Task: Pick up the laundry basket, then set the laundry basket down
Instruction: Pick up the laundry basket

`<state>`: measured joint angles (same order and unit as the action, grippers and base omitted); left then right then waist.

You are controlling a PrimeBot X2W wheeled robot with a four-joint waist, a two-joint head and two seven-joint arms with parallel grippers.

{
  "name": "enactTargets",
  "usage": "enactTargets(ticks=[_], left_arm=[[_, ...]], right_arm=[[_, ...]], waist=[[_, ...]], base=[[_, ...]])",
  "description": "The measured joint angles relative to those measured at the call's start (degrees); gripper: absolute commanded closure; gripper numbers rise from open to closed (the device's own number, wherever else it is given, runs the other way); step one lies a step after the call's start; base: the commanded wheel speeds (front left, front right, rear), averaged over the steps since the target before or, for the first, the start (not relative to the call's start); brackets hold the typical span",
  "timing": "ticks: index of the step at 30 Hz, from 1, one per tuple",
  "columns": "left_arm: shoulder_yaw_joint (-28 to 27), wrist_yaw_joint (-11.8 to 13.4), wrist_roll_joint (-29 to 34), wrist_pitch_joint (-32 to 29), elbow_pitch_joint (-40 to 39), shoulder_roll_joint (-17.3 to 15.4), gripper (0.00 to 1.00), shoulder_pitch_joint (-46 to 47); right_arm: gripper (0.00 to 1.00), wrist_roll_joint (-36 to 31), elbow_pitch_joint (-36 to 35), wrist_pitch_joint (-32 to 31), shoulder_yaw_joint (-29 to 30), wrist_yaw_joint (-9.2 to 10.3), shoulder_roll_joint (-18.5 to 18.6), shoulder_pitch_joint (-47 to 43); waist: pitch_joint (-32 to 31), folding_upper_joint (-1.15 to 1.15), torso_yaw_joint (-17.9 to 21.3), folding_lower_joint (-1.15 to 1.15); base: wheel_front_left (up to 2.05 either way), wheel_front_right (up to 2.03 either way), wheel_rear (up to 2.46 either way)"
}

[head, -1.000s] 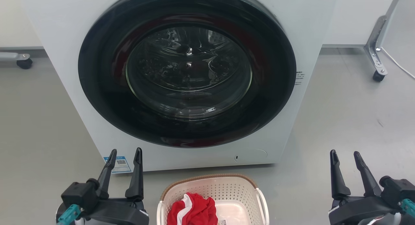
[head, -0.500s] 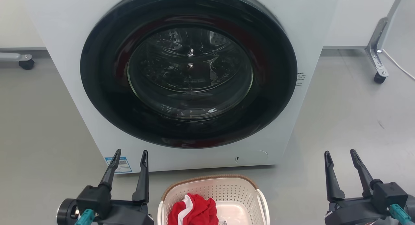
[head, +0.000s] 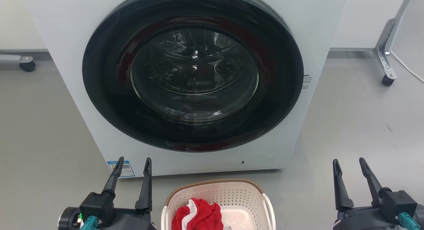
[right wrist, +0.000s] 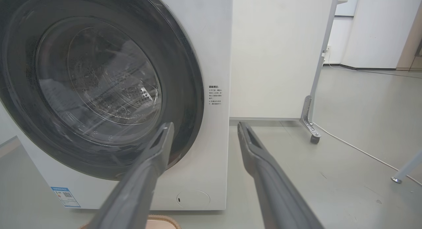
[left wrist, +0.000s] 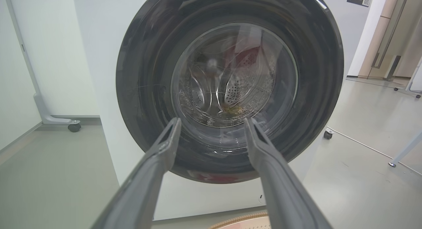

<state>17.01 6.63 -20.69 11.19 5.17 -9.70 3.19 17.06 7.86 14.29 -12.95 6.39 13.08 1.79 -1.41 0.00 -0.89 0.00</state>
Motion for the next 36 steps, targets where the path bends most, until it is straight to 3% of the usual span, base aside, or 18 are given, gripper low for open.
enactTargets(ticks=[36], left_arm=[[-0.1, 0.4, 0.4, -1.0, -0.4, 0.8, 0.0, -0.2]], right_arm=[[0.0, 1.1, 0.1, -0.1, -0.2, -0.35, -0.1, 0.1]], waist=[[2.5, 0.0, -0.4, 0.0]], base=[[0.0, 0.0, 0.0]])
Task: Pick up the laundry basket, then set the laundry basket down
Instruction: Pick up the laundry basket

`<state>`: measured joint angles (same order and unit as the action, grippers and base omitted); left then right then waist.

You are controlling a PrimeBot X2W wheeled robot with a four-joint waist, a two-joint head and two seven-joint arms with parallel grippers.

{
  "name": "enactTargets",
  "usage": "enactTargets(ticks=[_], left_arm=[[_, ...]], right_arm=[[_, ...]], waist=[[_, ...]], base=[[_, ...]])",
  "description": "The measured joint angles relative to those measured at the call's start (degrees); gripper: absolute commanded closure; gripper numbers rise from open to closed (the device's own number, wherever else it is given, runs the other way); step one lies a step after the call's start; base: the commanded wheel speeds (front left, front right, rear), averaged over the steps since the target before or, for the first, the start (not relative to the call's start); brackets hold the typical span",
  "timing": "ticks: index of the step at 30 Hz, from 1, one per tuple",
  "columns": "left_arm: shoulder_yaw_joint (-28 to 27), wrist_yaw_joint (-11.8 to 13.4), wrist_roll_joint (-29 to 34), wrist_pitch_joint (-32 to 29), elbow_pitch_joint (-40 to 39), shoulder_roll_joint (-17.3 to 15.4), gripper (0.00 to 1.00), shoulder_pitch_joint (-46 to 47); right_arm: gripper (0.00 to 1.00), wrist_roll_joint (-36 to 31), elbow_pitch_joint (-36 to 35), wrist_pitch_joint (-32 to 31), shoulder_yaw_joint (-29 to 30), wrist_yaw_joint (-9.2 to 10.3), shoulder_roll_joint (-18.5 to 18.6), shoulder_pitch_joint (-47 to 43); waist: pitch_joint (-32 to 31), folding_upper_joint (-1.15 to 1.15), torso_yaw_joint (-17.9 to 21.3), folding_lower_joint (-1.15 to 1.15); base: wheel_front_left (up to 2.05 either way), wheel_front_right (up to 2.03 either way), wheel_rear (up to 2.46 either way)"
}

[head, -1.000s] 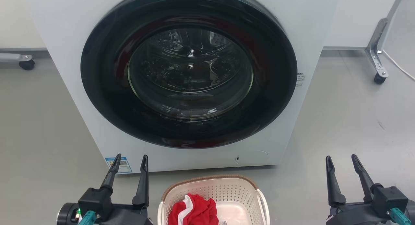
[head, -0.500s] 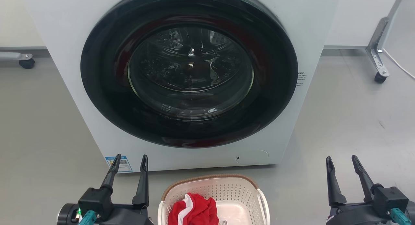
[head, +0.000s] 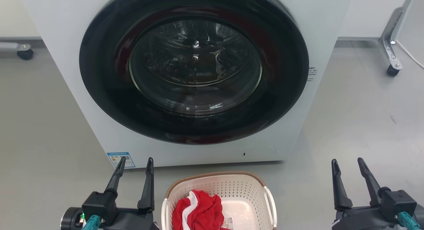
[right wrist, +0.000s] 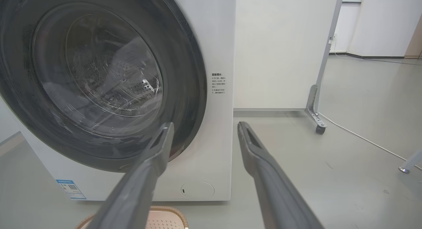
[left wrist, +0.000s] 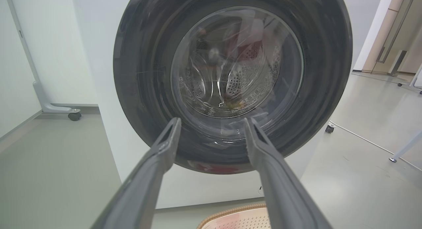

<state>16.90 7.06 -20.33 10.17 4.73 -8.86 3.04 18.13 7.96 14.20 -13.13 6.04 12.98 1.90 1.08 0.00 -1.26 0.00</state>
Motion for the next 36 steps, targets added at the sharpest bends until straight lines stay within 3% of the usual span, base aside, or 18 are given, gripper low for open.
enactTargets(ticks=[19, 36], left_arm=[[0.5, -1.0, -0.8, -2.5, 4.1, 1.6, 0.0, 6.5], [0.3, -3.1, -1.9, -7.7, 16.0, 1.9, 0.0, 17.2]], right_arm=[[0.0, 1.1, 3.4, -2.9, -0.6, -1.13, -1.2, 7.6], [0.0, 0.7, 10.4, -5.9, -3.6, -3.01, -3.2, 18.8]], waist=[[12.0, 0.0, 0.3, 0.01], [24.7, -0.01, 0.6, 0.01]], base=[[0.0, 0.0, 0.0], [0.0, 0.0, 0.0]])
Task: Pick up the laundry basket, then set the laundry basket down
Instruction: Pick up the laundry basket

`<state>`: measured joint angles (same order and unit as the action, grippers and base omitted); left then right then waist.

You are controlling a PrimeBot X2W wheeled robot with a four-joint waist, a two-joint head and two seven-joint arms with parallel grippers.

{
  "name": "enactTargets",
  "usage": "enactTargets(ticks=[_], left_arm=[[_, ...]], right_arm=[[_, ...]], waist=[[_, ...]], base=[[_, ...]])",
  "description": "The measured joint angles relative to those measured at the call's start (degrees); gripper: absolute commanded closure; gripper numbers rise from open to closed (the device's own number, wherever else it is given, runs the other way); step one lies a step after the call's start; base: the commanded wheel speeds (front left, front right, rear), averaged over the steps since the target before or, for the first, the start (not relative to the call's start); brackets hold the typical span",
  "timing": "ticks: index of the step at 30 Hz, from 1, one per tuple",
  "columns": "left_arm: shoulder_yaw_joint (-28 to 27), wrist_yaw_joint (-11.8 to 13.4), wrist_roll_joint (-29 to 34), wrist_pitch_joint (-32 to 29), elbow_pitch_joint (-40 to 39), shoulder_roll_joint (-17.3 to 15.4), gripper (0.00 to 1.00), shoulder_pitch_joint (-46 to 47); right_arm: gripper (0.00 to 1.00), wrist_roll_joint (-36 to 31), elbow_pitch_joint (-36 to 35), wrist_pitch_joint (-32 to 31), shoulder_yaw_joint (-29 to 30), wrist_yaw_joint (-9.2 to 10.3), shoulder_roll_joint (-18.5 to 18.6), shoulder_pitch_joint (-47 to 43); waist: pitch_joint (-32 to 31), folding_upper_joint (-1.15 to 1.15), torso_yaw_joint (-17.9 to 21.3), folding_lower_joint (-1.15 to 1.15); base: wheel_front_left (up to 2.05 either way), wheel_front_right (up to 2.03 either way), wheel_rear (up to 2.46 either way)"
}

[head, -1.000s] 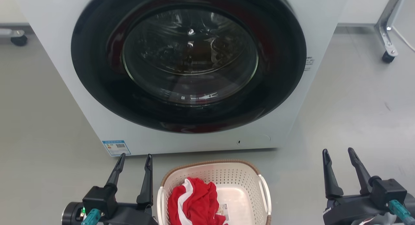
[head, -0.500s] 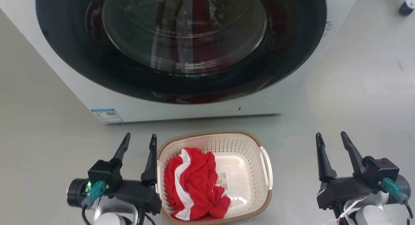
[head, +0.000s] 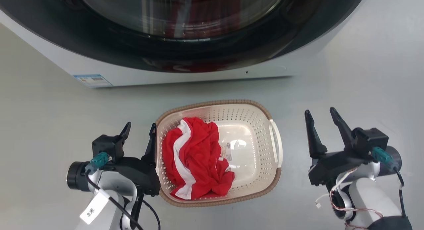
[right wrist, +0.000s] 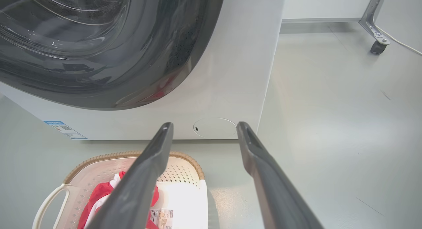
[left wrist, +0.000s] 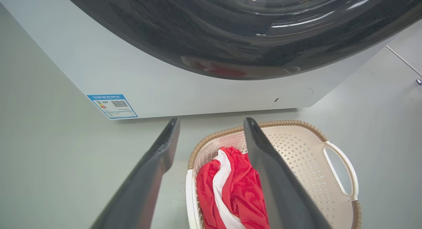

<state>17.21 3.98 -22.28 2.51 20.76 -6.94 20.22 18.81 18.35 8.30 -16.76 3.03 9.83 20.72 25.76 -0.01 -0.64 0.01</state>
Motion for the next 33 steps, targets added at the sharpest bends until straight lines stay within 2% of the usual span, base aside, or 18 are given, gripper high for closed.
enactTargets(ticks=[13, 28, 33], left_arm=[[-0.8, -1.1, -2.4, -2.4, 10.4, 1.3, 0.0, 8.8], [-0.3, -5.1, -3.1, -4.0, 21.8, 1.3, 0.0, 15.7], [-0.7, -5.6, -3.4, -4.0, 25.6, 1.5, 0.0, 16.9]], right_arm=[[0.0, -1.0, 7.1, -1.3, -1.9, -1.63, -1.4, 9.6], [0.0, -1.5, 16.6, -1.7, -4.4, -3.54, -3.4, 15.2], [0.0, -1.5, 19.4, -1.6, -5.0, -4.1, -3.6, 16.3]], waist=[[10.2, 0.0, 0.2, 0.0], [18.0, 0.0, 0.5, -0.01], [19.9, 0.0, 0.6, -0.01]], base=[[0.0, 0.0, 0.0], [0.0, 0.0, 0.0], [0.0, 0.0, 0.0]])
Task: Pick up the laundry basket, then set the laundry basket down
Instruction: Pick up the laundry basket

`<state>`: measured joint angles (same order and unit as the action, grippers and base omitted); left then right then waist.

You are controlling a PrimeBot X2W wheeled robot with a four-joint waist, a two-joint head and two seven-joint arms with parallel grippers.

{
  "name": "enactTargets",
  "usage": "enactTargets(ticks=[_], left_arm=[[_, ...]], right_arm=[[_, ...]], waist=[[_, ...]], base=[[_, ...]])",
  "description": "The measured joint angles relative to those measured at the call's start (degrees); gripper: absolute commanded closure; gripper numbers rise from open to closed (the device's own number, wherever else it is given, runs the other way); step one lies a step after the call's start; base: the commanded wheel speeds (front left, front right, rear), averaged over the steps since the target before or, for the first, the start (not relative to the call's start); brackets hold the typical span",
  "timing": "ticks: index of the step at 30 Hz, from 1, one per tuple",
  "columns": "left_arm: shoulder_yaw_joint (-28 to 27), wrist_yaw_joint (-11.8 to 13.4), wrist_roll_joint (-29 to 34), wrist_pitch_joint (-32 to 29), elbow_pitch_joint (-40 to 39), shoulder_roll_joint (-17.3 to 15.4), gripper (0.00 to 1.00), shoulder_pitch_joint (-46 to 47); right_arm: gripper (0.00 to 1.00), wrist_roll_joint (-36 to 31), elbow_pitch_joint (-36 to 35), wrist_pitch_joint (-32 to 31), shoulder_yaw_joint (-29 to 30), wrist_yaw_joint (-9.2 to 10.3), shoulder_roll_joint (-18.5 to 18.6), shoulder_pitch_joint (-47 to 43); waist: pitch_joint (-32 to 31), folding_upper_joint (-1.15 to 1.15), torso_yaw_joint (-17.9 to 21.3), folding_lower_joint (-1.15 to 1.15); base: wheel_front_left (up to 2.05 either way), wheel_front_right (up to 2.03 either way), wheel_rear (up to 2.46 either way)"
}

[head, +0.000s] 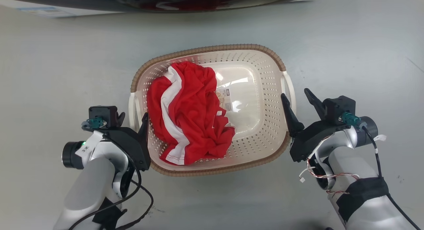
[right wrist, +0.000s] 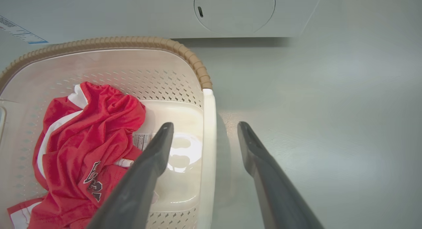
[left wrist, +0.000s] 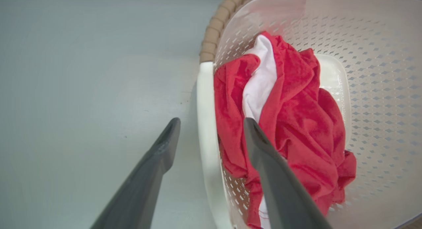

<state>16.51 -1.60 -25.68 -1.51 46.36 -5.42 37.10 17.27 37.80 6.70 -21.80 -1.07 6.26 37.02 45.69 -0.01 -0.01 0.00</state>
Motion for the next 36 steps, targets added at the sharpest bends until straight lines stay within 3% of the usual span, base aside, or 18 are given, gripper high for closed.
enactTargets(ticks=[11, 12, 13, 14, 36], left_arm=[[-0.5, -1.5, -1.5, -0.5, 6.6, 0.1, 0.0, 3.2], [-0.5, -1.6, -1.5, -0.5, 7.0, 0.2, 0.0, 3.7], [-0.4, -2.0, -1.5, -0.5, 7.4, 0.2, 0.38, 4.2], [-0.4, -2.0, -1.5, -0.5, 7.9, 0.3, 1.0, 4.7], [1.0, -3.5, -1.7, 1.1, 17.6, 2.4, 1.0, 8.3]], right_arm=[[0.0, -0.2, 5.1, 0.5, -1.2, -1.31, -0.7, 2.6], [0.1, -0.2, 5.4, 0.6, -1.2, -1.48, -0.7, 2.9], [0.6, -0.2, 5.8, 1.0, -1.3, -1.55, -0.8, 3.3], [1.0, -0.1, 6.2, 0.9, -1.4, -1.91, -0.9, 3.7], [1.0, 3.6, 17.7, -1.0, -2.2, -4.79, -2.4, 5.5]], waist=[[2.4, 0.0, 0.3, 0.0], [2.5, 0.0, 0.3, 0.0], [2.6, 0.0, 0.3, -0.01], [2.7, 0.0, 0.3, 0.0], [-1.4, 0.01, 0.1, 0.0]], base=[[0.0, 0.0, 0.0], [0.0, 0.0, 0.0], [0.0, 0.0, 0.0], [0.0, 0.0, 0.0], [0.0, 0.0, 0.0]])
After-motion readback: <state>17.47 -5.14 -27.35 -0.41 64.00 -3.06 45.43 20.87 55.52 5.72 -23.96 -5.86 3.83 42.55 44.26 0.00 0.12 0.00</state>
